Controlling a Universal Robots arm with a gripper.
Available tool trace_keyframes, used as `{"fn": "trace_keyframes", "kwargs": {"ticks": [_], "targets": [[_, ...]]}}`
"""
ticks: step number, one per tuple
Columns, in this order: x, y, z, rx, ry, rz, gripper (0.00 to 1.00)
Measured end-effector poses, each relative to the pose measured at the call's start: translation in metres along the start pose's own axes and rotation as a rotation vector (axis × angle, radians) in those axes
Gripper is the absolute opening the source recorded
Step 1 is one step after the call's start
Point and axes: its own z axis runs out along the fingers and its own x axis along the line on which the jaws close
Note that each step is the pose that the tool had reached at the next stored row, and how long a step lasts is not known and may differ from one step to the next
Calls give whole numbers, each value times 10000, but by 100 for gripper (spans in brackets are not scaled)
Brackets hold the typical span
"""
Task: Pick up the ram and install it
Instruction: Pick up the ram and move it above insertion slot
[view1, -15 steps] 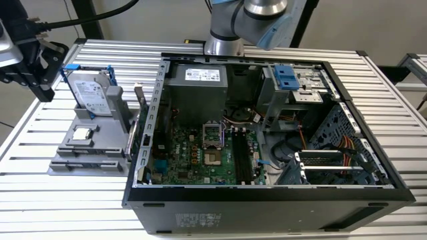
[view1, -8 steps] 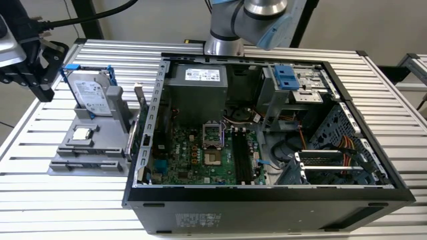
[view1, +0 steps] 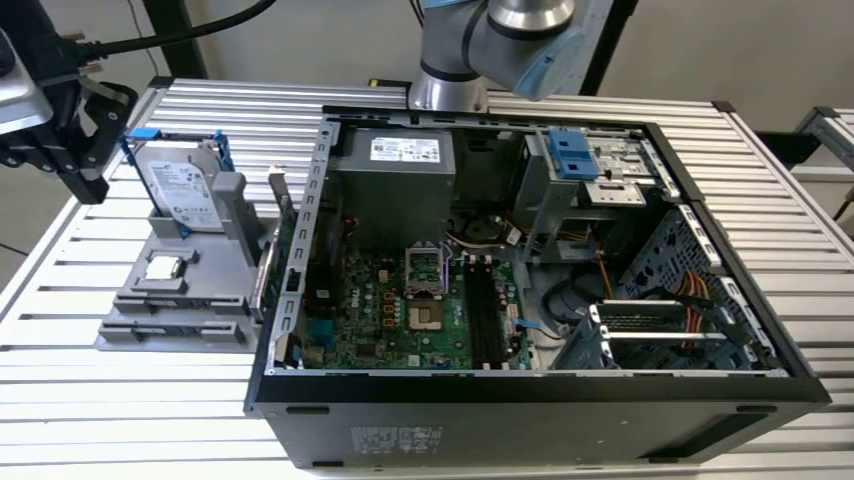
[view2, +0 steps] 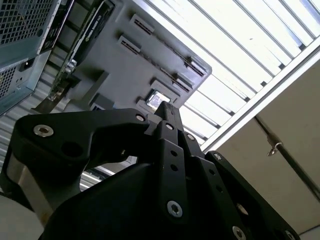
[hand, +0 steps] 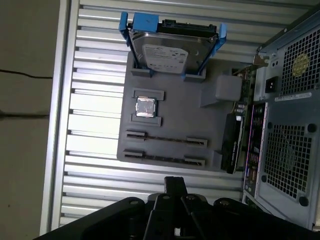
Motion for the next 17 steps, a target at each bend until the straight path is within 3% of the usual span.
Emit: {"fn": "trace_keyframes", "kwargs": {"ticks": [17], "targets": [[0,0,0,-7,52,-1060,0]]}}
